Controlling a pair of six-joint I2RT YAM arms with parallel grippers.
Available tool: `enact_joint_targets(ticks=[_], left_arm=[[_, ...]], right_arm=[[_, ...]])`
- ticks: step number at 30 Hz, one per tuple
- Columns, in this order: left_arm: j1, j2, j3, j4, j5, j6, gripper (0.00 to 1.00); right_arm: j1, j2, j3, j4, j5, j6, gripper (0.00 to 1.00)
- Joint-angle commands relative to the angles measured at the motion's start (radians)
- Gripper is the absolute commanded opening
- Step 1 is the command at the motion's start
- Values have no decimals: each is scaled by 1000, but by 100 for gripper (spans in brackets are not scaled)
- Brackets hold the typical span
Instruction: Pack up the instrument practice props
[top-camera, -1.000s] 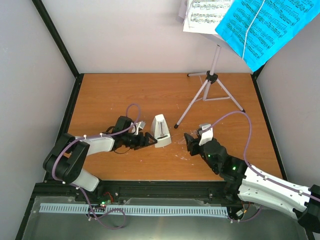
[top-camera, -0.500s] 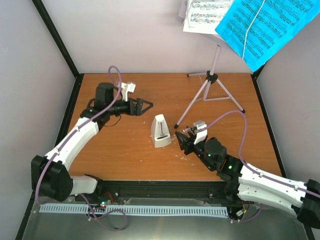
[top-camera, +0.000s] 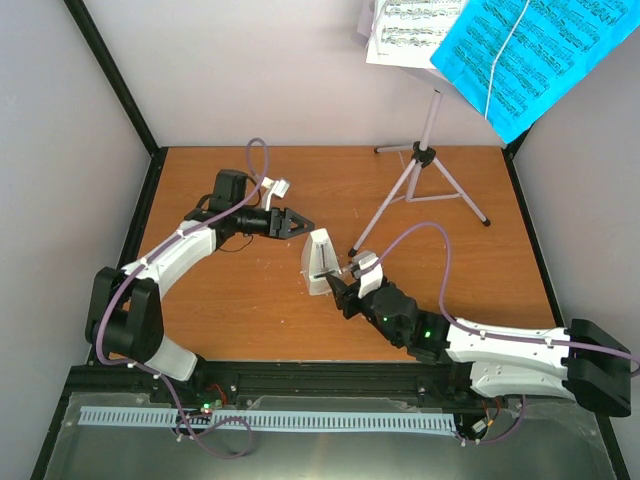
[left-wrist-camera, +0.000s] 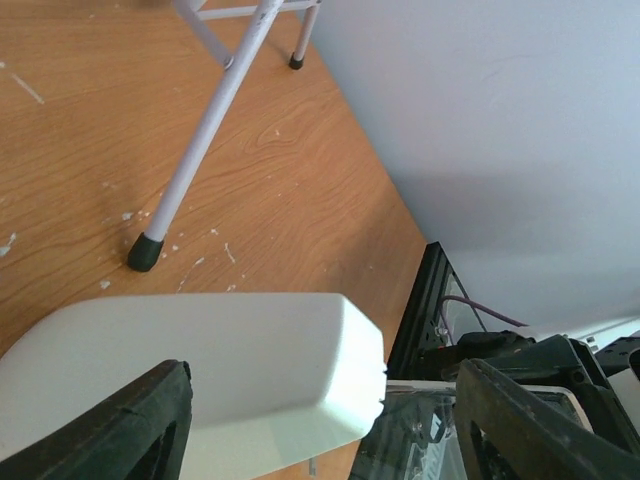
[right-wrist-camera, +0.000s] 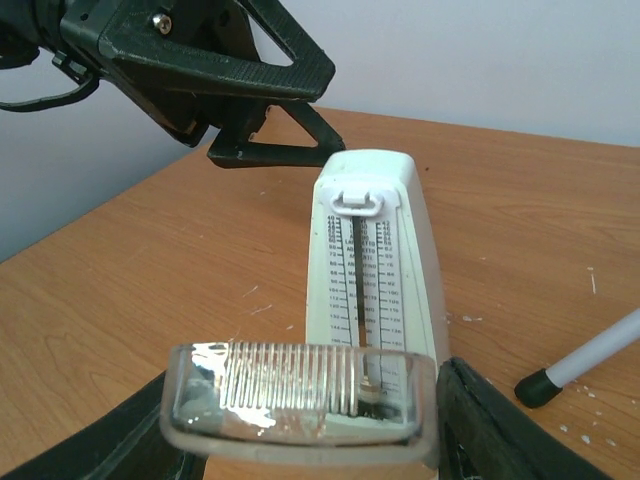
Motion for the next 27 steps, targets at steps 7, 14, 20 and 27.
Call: enact_joint_targets(ticks=[7, 14, 20, 27], left_arm=[[-5, 52, 19, 85, 74, 31, 66], [-39, 69, 87, -5, -93, 80, 65], [-46, 88, 105, -21, -106, 107, 63], [-63, 110, 110, -34, -24, 148, 62]], right_arm=[[10, 53, 53, 42, 55, 3, 50], [10, 66, 53, 34, 58, 15, 50], [10, 64, 46, 29, 70, 37, 50], [11, 63, 29, 42, 75, 50, 50]])
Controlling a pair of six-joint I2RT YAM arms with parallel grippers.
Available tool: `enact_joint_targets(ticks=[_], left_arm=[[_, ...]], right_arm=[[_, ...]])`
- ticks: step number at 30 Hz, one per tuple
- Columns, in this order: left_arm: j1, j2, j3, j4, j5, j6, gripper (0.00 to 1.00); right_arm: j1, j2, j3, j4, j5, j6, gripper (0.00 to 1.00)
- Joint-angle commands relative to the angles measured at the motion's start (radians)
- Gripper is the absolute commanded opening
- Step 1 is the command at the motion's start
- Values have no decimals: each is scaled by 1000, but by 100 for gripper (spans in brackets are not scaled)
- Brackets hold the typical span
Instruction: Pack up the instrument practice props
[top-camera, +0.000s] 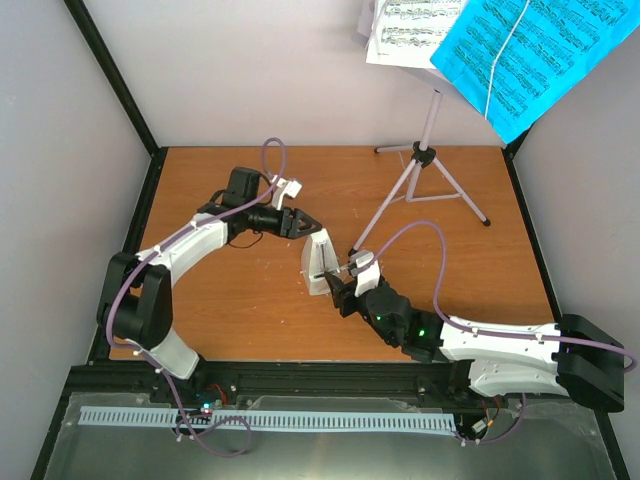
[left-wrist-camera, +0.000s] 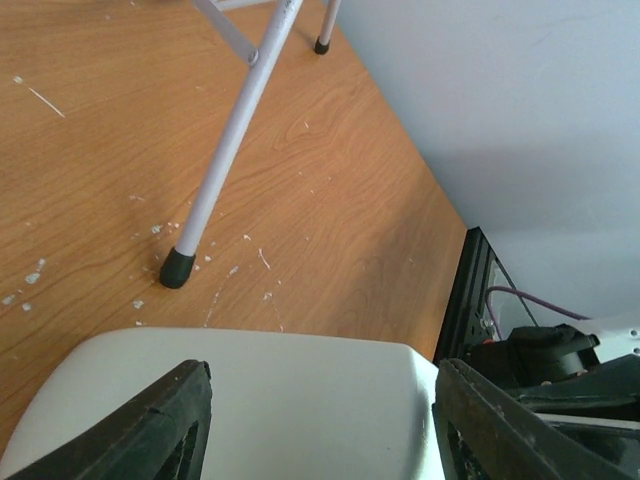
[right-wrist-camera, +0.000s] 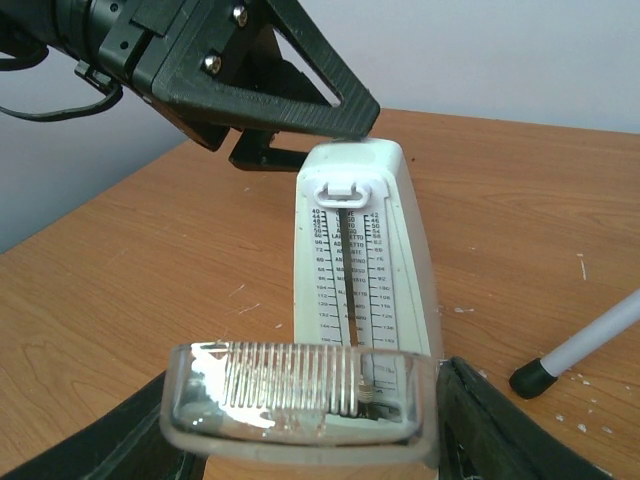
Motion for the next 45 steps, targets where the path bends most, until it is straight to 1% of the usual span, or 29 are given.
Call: enact_joint_targets(ticks=[1, 4, 6, 10, 15, 19, 23, 29, 33, 37, 45], left_arm=[[-23, 26, 43, -34, 47, 67, 62], [-32, 52, 52, -57, 65, 84, 61], [-32, 71, 57, -74, 62, 88, 58], [-34, 83, 54, -85, 58, 86, 54], [-34, 83, 51, -100, 49, 93, 55], [-34, 81, 52, -110, 39, 98, 56], [-34, 88, 55, -123, 35, 102, 56], [-35, 94, 51, -125, 28, 99, 56], [-34, 96, 53, -135, 14, 104, 56], [-34, 97, 52, -135, 8, 105, 56], [-34, 107, 53, -135, 15, 99, 56]], right_arm=[[6, -3, 4, 26, 31, 23, 50], [6, -8, 3, 7, 41, 36, 50], [5, -8, 1, -3, 52, 52, 50], [4, -3, 3, -8, 56, 61, 50], [3, 6, 11, -38, 83, 85, 50], [-23, 8, 14, -24, 53, 101, 50], [-34, 52, 39, -23, 54, 94, 50], [-35, 120, 68, 25, 56, 53, 49], [-35, 125, 44, 133, 55, 48, 49], [-34, 149, 60, 149, 80, 24, 49], [-33, 257, 81, 218, 58, 24, 49]])
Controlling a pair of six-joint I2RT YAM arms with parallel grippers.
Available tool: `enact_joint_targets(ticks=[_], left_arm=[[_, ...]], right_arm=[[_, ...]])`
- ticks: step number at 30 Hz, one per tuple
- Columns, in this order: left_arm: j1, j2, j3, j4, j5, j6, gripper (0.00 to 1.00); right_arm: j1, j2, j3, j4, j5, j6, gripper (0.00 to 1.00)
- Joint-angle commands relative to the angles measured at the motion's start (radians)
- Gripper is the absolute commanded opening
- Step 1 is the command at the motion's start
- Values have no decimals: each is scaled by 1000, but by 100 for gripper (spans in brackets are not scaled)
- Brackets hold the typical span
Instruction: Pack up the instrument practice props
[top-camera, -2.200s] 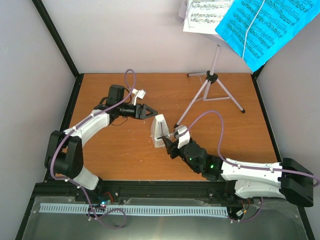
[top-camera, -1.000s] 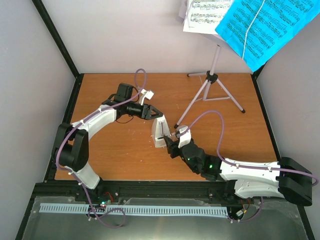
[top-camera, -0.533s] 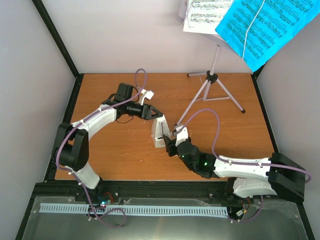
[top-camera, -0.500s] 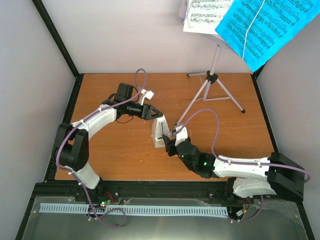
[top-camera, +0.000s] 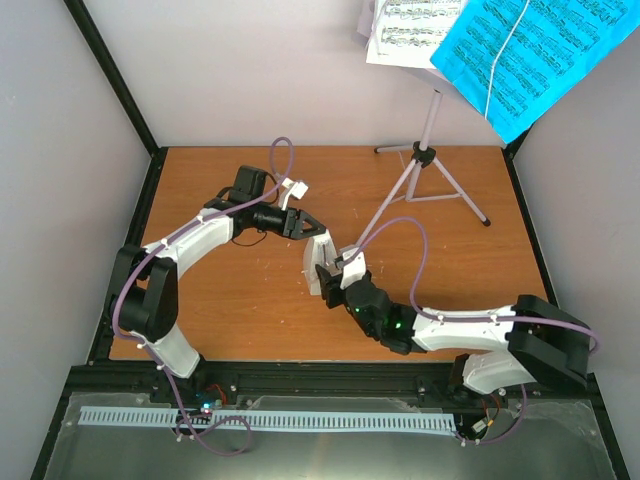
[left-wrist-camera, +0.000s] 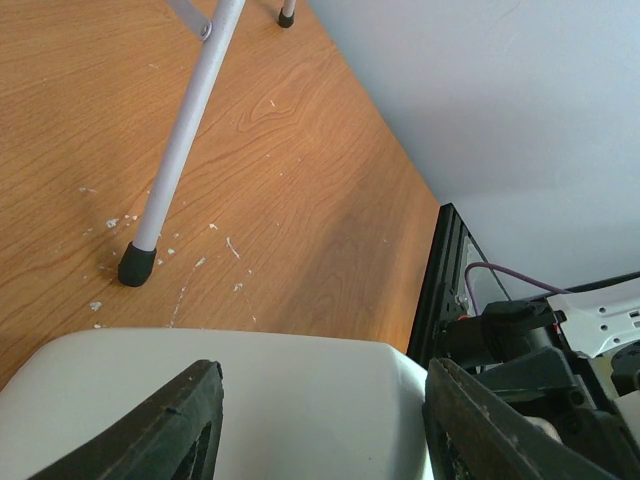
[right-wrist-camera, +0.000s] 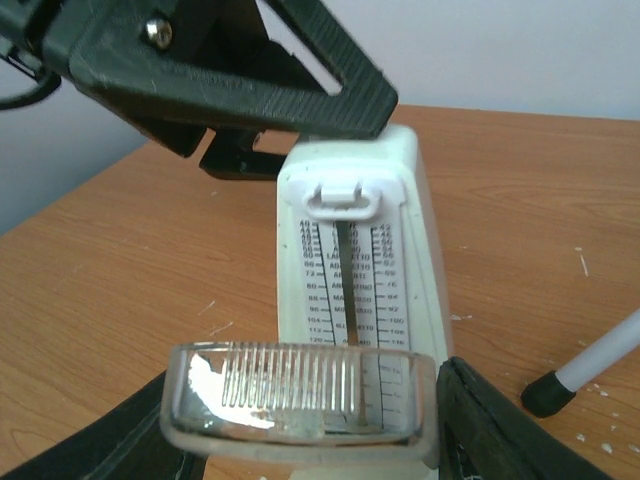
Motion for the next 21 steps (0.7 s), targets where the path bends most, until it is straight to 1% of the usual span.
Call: enact_joint_targets(ticks=[1, 5, 15, 21], left_arm=[[-12, 43, 1, -72, -51, 38, 56], [-11, 41, 3, -73, -52, 38, 56], [-11, 32, 3, -75, -58, 39, 56], [-11, 30, 2, -75, -59, 41, 56]], right_arm=[[-2, 48, 26, 78, 14, 2, 49], [-1, 76, 44, 68, 20, 3, 49], [13, 84, 50, 19, 108, 4, 49], [14, 101, 60, 14, 116, 2, 49]])
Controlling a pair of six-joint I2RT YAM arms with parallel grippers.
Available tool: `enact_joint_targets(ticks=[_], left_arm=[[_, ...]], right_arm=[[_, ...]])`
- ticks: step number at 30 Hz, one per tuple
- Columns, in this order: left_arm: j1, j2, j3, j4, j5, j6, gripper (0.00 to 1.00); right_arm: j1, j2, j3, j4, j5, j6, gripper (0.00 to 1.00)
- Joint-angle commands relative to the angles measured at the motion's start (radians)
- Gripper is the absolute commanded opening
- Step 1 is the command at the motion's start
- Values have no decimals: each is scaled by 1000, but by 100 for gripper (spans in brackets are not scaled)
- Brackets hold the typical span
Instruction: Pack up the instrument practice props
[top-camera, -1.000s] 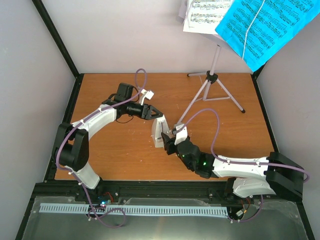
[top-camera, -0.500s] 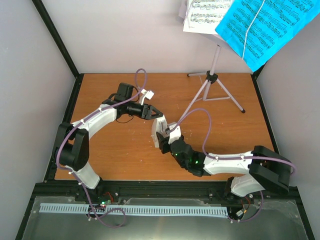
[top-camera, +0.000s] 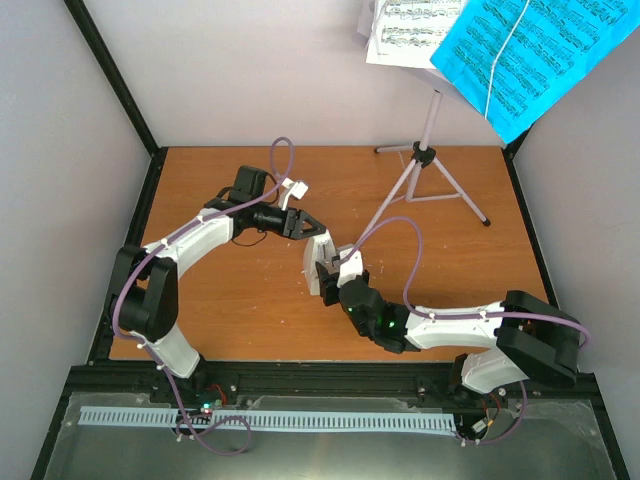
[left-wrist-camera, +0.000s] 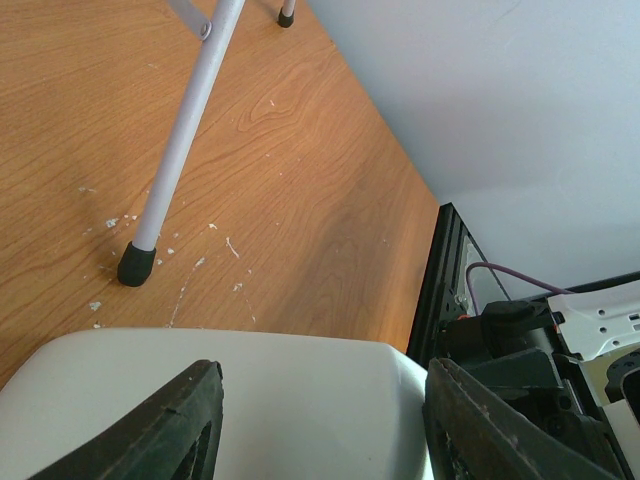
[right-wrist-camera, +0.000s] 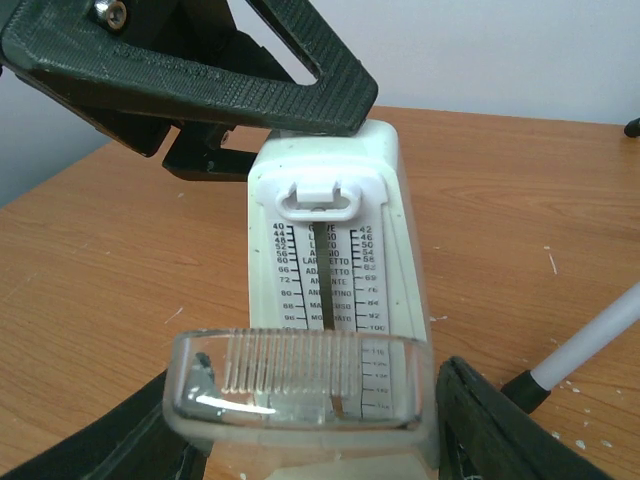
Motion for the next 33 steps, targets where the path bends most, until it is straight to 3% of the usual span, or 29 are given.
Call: enact_joint_targets(ticks=[1, 33], left_arm=[[-11, 30, 2, -75, -61, 42, 56], [-11, 27, 1, -82, -69, 46, 56]], right_arm=[[4, 35, 36, -5, 41, 5, 49], [4, 113, 104, -126, 106, 12, 48]])
